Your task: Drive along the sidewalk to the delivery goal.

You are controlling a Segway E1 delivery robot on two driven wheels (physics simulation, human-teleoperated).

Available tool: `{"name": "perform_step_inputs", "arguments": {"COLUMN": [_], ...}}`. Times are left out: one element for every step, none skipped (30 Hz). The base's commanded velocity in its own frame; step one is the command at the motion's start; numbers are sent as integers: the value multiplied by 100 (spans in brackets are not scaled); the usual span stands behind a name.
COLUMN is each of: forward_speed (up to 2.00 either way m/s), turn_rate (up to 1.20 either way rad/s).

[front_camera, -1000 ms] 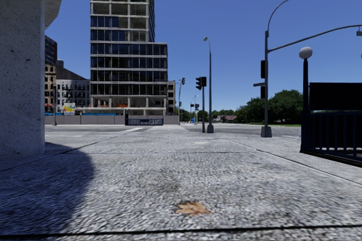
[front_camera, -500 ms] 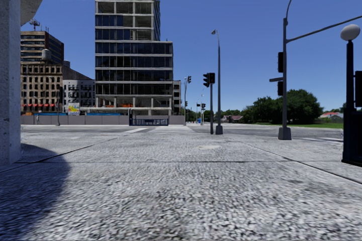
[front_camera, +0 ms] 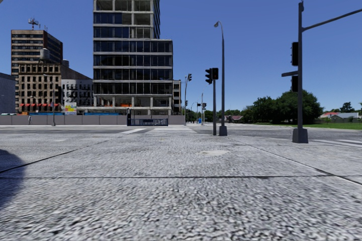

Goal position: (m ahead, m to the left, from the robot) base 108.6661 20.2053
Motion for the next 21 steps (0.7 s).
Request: {"name": "perform_step_inputs", "arguments": {"forward_speed": [200,200,200,200,200,200,200,200,200,200,200,200,200,200,200,200,200,200,200,200,200], "turn_rate": [0,0,0,0,0,0,0,0,0,0,0,0,0,0,0,0,0,0,0,0,0]}}
